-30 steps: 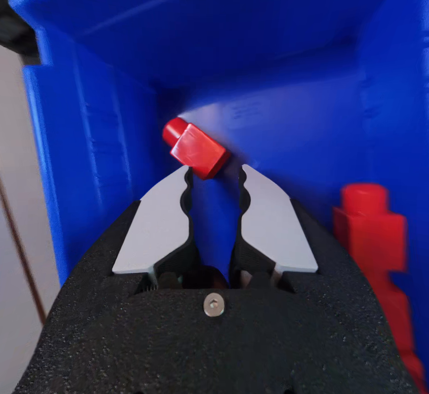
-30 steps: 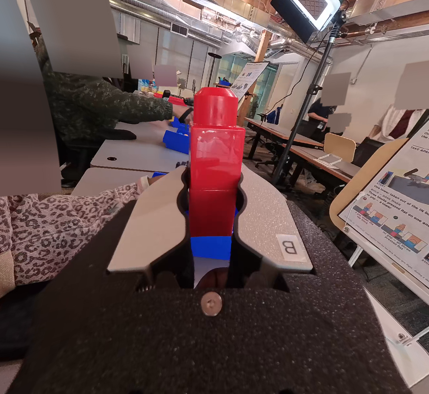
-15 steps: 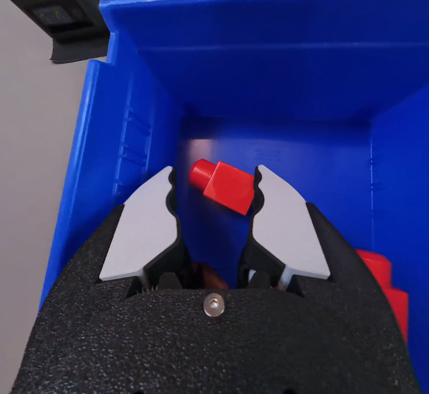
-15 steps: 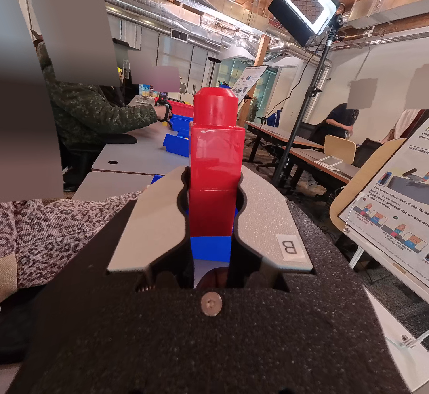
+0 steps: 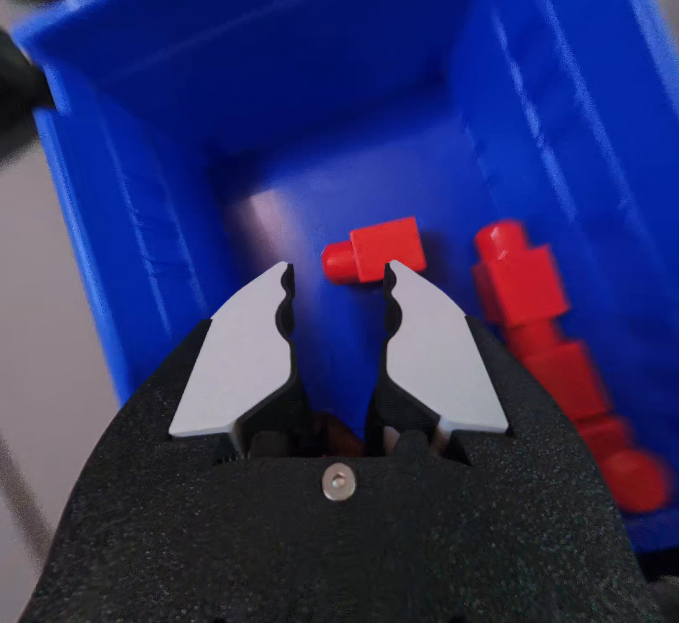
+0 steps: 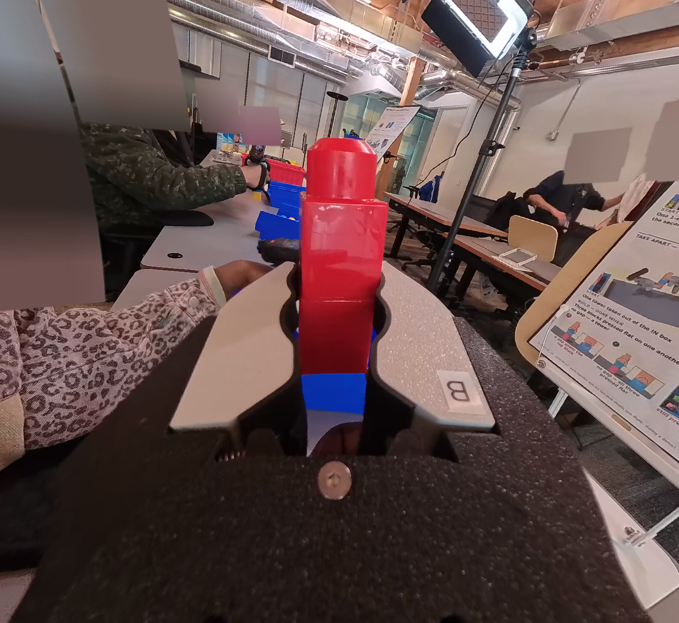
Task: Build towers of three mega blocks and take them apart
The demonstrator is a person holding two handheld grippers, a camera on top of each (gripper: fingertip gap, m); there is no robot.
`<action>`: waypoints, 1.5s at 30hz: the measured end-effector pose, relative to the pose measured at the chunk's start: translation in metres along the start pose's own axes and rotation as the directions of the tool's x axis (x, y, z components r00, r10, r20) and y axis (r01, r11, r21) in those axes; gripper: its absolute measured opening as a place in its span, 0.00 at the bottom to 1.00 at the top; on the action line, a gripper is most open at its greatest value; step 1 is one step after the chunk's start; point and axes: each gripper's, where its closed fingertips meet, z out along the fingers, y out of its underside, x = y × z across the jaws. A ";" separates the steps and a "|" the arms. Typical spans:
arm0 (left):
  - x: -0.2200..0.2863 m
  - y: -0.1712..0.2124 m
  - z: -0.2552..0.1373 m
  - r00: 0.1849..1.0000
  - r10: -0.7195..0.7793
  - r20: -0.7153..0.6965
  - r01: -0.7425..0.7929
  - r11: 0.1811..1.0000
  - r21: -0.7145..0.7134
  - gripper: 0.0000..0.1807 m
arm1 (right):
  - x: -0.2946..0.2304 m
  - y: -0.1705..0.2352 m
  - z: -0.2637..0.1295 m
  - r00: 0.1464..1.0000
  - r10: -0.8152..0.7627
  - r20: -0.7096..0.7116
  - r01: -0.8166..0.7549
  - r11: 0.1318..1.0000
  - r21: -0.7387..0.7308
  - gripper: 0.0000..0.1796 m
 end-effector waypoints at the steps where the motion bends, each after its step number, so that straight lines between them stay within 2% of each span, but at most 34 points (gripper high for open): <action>1: -0.002 0.006 -0.002 0.982 0.175 0.071 -0.175 0.985 -0.015 0.30 | -0.001 0.000 0.000 1.000 -0.004 0.006 0.004 1.000 0.004 0.21; 2: -0.001 0.009 -0.001 0.936 0.336 0.104 -0.335 0.942 -0.031 0.30 | -0.002 -0.001 0.000 1.000 -0.004 0.015 0.004 1.000 0.009 0.21; 3: 0.001 0.009 0.003 0.895 0.429 0.120 -0.429 0.903 -0.031 0.30 | -0.003 -0.001 0.000 1.000 -0.001 0.022 0.001 1.000 0.013 0.21; 6: 0.014 0.008 0.020 0.927 0.374 0.020 -0.374 0.927 0.011 0.27 | -0.005 -0.001 0.001 1.000 -0.006 0.027 0.006 1.000 0.006 0.21; 9: 0.020 0.016 0.029 0.919 0.393 -0.023 -0.393 0.919 -0.022 0.32 | -0.005 -0.002 0.000 1.000 -0.023 0.021 0.023 1.000 0.004 0.21; 12: 0.037 0.023 0.014 0.932 0.338 -0.133 -0.348 0.935 -0.065 0.27 | -0.004 -0.002 -0.001 1.000 -0.013 0.022 0.013 1.000 0.012 0.21; 16: 0.036 0.006 -0.001 0.925 0.374 -0.073 -0.374 0.927 0.013 0.31 | -0.003 -0.003 -0.002 1.000 -0.009 0.024 0.009 1.000 0.019 0.21; 18: 0.048 0.005 0.006 0.926 0.346 -0.151 -0.343 0.938 0.048 0.33 | -0.005 -0.004 -0.002 0.999 -0.008 0.033 0.008 1.000 0.022 0.21; 22: 0.050 0.025 0.030 0.928 0.303 -0.217 -0.322 0.945 -0.060 0.32 | -0.007 -0.002 -0.001 0.999 -0.019 0.037 0.019 1.000 0.010 0.21; 23: 0.051 0.022 0.033 0.927 0.296 -0.231 -0.314 0.949 -0.041 0.30 | -0.007 -0.002 0.000 0.999 -0.020 0.039 0.020 1.000 0.010 0.21; 24: 0.047 0.013 0.035 0.937 0.284 -0.202 -0.288 0.958 0.008 0.21 | -0.007 -0.001 0.000 0.999 -0.020 0.045 0.020 1.000 0.008 0.21; 27: 0.017 0.000 0.025 0.902 0.432 0.026 -0.432 0.901 0.042 0.20 | -0.007 0.004 0.001 0.998 -0.042 0.042 0.043 0.999 -0.012 0.20; 28: 0.008 -0.012 0.013 0.867 0.480 0.132 -0.492 0.867 0.081 0.20 | -0.004 0.009 0.002 0.997 -0.067 0.029 0.068 0.997 -0.038 0.21; 30: 0.006 -0.048 -0.021 0.824 0.484 0.293 -0.553 0.799 0.236 0.20 | 0.003 0.023 0.006 0.987 -0.160 -0.012 0.158 0.982 -0.105 0.21; 32: 0.017 -0.081 -0.060 0.770 0.480 0.421 -0.626 0.698 0.348 0.20 | 0.012 0.037 0.010 0.952 -0.300 -0.065 0.285 0.942 -0.175 0.20; 34: 0.038 -0.106 -0.093 0.689 0.512 0.513 -0.715 0.594 0.368 0.19 | 0.026 0.052 0.015 0.891 -0.437 -0.120 0.393 0.877 -0.275 0.20; 36: 0.062 -0.124 -0.118 0.582 0.563 0.587 -0.804 0.505 0.314 0.19 | 0.038 0.068 0.016 0.831 -0.538 -0.138 0.449 0.797 -0.404 0.20; 38: 0.086 -0.137 -0.137 0.454 0.603 0.656 -0.880 0.417 0.226 0.19 | 0.051 0.083 0.013 0.728 -0.675 -0.117 0.517 0.654 -0.553 0.20; 41: 0.118 -0.150 -0.149 0.298 0.650 0.699 -0.943 0.315 0.109 0.19 | 0.064 0.097 0.006 0.565 -0.825 -0.022 0.574 0.412 -0.707 0.20; 43: 0.134 -0.155 -0.146 0.233 0.681 0.695 -0.962 0.268 0.060 0.19 | 0.065 0.096 0.008 0.500 -0.866 0.005 0.598 0.341 -0.725 0.20; 45: 0.148 -0.158 -0.142 0.190 0.705 0.683 -0.974 0.222 0.043 0.19 | 0.062 0.094 0.011 0.475 -0.880 0.020 0.621 0.318 -0.716 0.20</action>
